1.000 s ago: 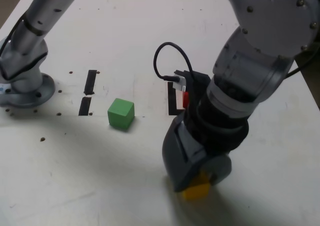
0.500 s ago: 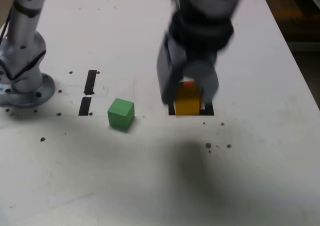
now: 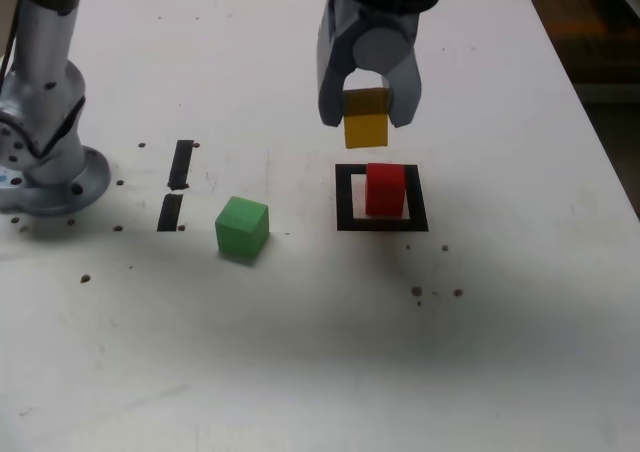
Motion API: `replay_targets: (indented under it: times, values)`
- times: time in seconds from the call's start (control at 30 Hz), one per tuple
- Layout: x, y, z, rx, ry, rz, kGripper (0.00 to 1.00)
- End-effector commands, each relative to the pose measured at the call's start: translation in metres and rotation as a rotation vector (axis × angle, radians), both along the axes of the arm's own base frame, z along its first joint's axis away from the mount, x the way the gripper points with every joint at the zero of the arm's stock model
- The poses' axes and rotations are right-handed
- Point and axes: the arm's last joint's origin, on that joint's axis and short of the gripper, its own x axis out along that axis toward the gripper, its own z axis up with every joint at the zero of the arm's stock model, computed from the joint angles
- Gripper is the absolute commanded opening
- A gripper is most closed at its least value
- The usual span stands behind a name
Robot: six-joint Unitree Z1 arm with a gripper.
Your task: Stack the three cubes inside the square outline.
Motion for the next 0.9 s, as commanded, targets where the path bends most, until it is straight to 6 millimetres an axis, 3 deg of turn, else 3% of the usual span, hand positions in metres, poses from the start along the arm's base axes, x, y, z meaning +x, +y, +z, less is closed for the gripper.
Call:
replay_targets:
  times: [0.0, 0.5, 0.87]
  values:
    - [0.004, 0.0, -0.006, -0.004, 0.022, -0.01, 0.29]
    - [0.026, 0.008, -0.04, -0.011, 0.074, 0.005, 0.29]
    - [0.033, 0.009, -0.048, -0.006, 0.071, 0.005, 0.32]
